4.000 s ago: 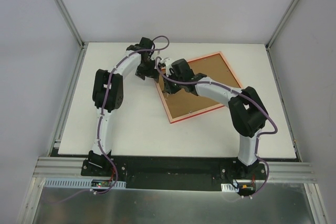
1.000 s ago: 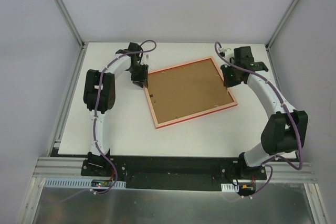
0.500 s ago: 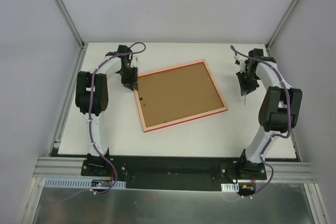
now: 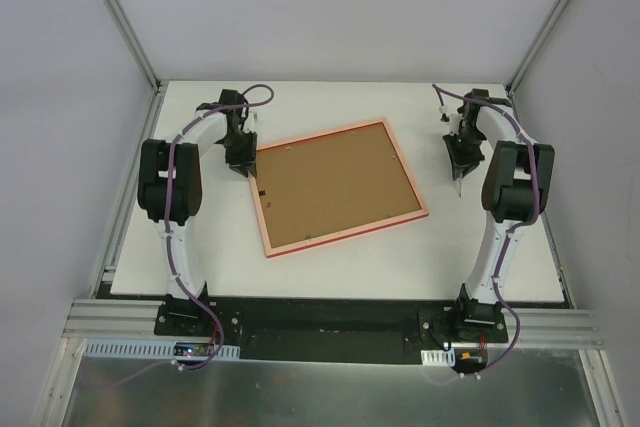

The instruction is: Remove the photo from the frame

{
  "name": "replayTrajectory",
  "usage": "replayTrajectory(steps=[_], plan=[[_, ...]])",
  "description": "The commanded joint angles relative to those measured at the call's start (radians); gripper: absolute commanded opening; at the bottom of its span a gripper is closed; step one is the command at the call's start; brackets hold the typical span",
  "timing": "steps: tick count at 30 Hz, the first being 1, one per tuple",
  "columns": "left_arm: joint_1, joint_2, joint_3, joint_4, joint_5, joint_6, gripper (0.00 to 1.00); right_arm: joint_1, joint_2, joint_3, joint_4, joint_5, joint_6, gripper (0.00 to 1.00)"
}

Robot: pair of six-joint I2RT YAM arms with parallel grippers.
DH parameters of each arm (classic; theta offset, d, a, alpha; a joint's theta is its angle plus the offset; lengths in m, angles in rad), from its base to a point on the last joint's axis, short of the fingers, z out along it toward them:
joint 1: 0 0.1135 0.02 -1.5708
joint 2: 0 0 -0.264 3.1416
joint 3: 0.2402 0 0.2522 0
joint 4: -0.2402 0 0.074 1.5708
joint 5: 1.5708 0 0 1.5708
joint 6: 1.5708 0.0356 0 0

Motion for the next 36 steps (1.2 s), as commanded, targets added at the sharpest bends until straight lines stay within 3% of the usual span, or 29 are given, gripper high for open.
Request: replayTrajectory(steps=[1,6,22,32,36], plan=[[0.012,-0.082,-0.015,-0.021,-0.027,0.048,0.05,-0.001,0.045,0.062,-0.055,-0.001,0.036,0.11],[0.012,-0.087,-0.016,-0.022,-0.022,0.045,0.04,0.009,0.073,0.077,-0.053,-0.003,0.045,0.12],[0.011,-0.095,-0.007,-0.022,-0.016,0.047,0.04,0.026,0.11,0.105,-0.055,0.016,0.068,0.3],[0.011,-0.113,0.0,-0.022,0.002,0.038,0.0,0.047,-0.021,0.036,0.0,0.008,-0.016,0.5],[0.012,-0.118,0.014,-0.028,0.01,0.033,0.0,0.067,-0.122,-0.037,0.054,0.022,-0.095,0.63]])
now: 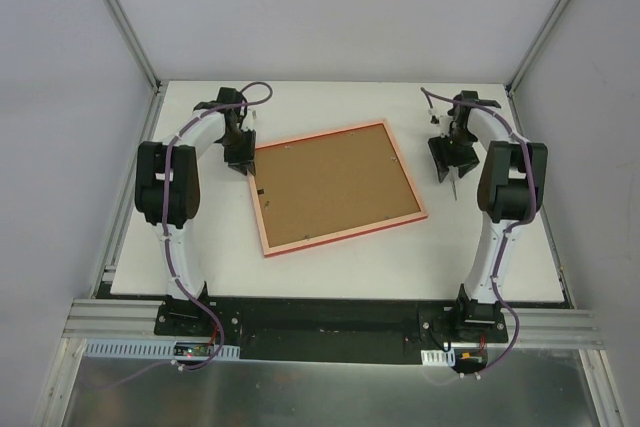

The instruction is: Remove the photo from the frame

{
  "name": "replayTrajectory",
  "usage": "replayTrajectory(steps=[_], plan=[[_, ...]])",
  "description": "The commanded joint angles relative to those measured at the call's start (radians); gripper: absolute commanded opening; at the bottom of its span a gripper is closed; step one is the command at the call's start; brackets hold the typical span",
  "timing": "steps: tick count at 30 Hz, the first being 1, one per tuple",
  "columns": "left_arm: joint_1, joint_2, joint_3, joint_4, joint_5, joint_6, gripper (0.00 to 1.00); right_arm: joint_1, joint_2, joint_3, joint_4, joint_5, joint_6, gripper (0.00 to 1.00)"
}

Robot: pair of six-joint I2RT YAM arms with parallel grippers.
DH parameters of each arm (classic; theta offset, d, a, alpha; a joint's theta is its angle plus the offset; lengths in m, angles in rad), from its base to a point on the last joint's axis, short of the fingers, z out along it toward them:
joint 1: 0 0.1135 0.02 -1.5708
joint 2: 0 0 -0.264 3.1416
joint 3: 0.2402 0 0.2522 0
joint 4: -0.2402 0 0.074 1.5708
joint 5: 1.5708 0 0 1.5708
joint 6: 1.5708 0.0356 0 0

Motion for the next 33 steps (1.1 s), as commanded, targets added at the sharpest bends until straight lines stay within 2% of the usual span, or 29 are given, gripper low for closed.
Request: replayTrajectory(steps=[1,2,7,8,9,13,19,22,29,33], plan=[[0.011,-0.085,0.034,-0.029,0.019,0.029,0.0,0.045,-0.186,-0.066,0.051,0.016,-0.11,0.64],[0.012,-0.085,0.04,-0.032,0.018,0.027,0.0,0.056,-0.212,-0.089,0.066,0.016,-0.13,0.69],[0.012,-0.091,0.063,-0.044,0.025,0.02,0.0,0.129,-0.397,-0.235,0.173,-0.009,-0.273,0.76],[0.012,-0.091,0.066,-0.046,0.027,0.018,0.0,0.151,-0.437,-0.284,0.211,-0.022,-0.316,0.8],[0.012,-0.091,0.069,-0.046,0.027,0.017,0.0,0.177,-0.488,-0.353,0.256,-0.044,-0.369,0.94],[0.012,-0.086,0.07,-0.052,0.029,0.012,0.0,0.287,-0.689,-0.601,0.432,-0.16,-0.546,0.96],[0.011,-0.072,0.072,-0.05,0.039,0.003,0.0,0.489,-0.887,-0.821,0.652,-0.289,-0.629,0.96],[0.012,-0.065,0.077,-0.05,0.052,-0.003,0.0,0.623,-0.889,-0.841,0.684,-0.254,-0.629,0.96],[0.012,-0.037,0.116,-0.059,0.094,-0.011,0.0,0.959,-0.747,-0.818,0.677,-0.075,-0.666,0.96],[0.012,-0.025,0.146,-0.072,0.116,-0.017,0.0,1.076,-0.692,-0.783,0.666,-0.027,-0.632,0.96]])
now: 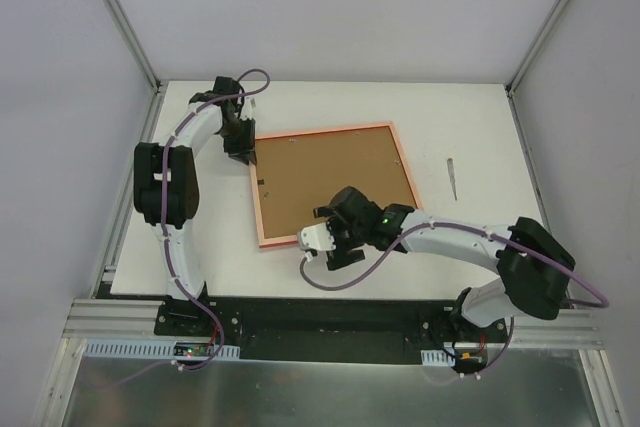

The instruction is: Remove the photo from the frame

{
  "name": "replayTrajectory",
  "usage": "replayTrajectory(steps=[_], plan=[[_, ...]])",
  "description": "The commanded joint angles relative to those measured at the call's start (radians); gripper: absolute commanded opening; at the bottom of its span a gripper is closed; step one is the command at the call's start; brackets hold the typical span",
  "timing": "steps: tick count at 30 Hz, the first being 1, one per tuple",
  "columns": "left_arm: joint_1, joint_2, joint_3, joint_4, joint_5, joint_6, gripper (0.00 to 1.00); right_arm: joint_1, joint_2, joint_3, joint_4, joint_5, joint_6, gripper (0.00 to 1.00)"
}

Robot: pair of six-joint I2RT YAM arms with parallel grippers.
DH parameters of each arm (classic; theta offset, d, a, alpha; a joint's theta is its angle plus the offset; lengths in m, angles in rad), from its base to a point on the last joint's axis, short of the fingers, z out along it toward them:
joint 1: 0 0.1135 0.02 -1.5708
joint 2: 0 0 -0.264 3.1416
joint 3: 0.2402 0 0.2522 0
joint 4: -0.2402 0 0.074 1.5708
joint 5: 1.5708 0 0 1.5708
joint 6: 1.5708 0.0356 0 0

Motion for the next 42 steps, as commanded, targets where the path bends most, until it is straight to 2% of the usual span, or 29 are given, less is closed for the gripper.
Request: replayTrajectory(steps=[1,4,11,16,19,22,29,36,39,42], plan=[[0.006,-0.017,0.072,-0.037,0.079,-0.008,0.0,0.093,0.042,0.053,0.014,0.092,-0.002,0.96],[0.006,-0.019,0.074,-0.037,0.093,-0.01,0.0,0.141,0.074,0.016,0.083,0.181,-0.008,0.96],[0.006,-0.029,0.072,-0.037,0.1,-0.008,0.0,0.197,0.107,-0.178,0.479,0.38,-0.051,0.96],[0.006,-0.037,0.074,-0.038,0.107,-0.008,0.0,0.225,0.171,-0.272,0.695,0.497,-0.103,0.98],[0.004,-0.042,0.074,-0.037,0.107,-0.007,0.0,0.239,0.231,-0.278,0.776,0.583,-0.102,0.99],[0.006,-0.046,0.075,-0.038,0.107,-0.007,0.0,0.248,0.277,-0.292,0.815,0.628,-0.091,0.94],[0.007,-0.06,0.082,-0.043,0.113,-0.002,0.0,0.253,0.341,-0.317,0.866,0.7,-0.063,0.65],[0.01,-0.06,0.076,-0.043,0.123,-0.002,0.0,0.257,0.352,-0.265,0.866,0.767,-0.048,0.12],[0.013,-0.065,0.071,-0.043,0.128,0.001,0.0,0.259,0.345,-0.238,0.864,0.793,-0.056,0.01],[0.016,-0.071,0.066,-0.043,0.128,0.012,0.0,0.259,0.311,-0.226,0.85,0.792,-0.066,0.01]])
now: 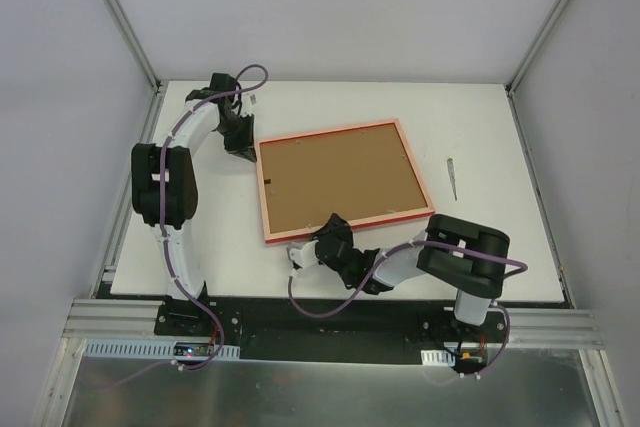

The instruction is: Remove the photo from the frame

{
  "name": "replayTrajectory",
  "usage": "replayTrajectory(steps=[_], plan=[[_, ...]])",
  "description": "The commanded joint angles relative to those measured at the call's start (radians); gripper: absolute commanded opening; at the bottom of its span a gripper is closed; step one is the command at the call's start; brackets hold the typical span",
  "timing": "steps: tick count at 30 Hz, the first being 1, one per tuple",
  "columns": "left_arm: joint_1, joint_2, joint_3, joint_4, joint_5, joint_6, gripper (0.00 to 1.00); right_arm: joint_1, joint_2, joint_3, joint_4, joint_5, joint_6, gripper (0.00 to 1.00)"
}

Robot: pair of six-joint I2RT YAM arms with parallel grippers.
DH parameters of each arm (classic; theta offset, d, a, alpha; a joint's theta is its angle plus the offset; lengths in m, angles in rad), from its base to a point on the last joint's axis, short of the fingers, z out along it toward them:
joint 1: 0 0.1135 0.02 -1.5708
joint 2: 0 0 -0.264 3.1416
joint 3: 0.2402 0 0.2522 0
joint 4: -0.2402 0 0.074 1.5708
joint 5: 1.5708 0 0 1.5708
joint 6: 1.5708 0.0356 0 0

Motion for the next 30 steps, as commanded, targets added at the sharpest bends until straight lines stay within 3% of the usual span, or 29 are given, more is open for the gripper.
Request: replayTrajectory(steps=[1,6,12,15,24,30], plan=[[0.006,-0.069,0.022,-0.024,0.037,0.013,0.0,-0.002,-0.052,0.044,-0.057,0.017,0.034,0.01],[0.02,-0.101,0.021,-0.024,0.024,0.041,0.14,0.0,-0.136,0.072,-0.169,-0.007,0.019,0.01],[0.041,-0.175,0.039,-0.022,0.014,0.085,0.41,-0.029,-0.287,0.248,-0.63,-0.139,0.127,0.01],[0.051,-0.211,0.045,-0.022,0.019,0.119,0.48,-0.052,-0.316,0.376,-0.853,-0.191,0.195,0.01],[0.054,-0.334,-0.046,0.022,0.059,0.168,0.51,-0.106,-0.319,0.806,-1.393,-0.431,0.284,0.01],[0.058,-0.397,-0.1,0.044,0.073,0.178,0.51,-0.138,-0.252,1.097,-1.582,-0.538,0.342,0.0]])
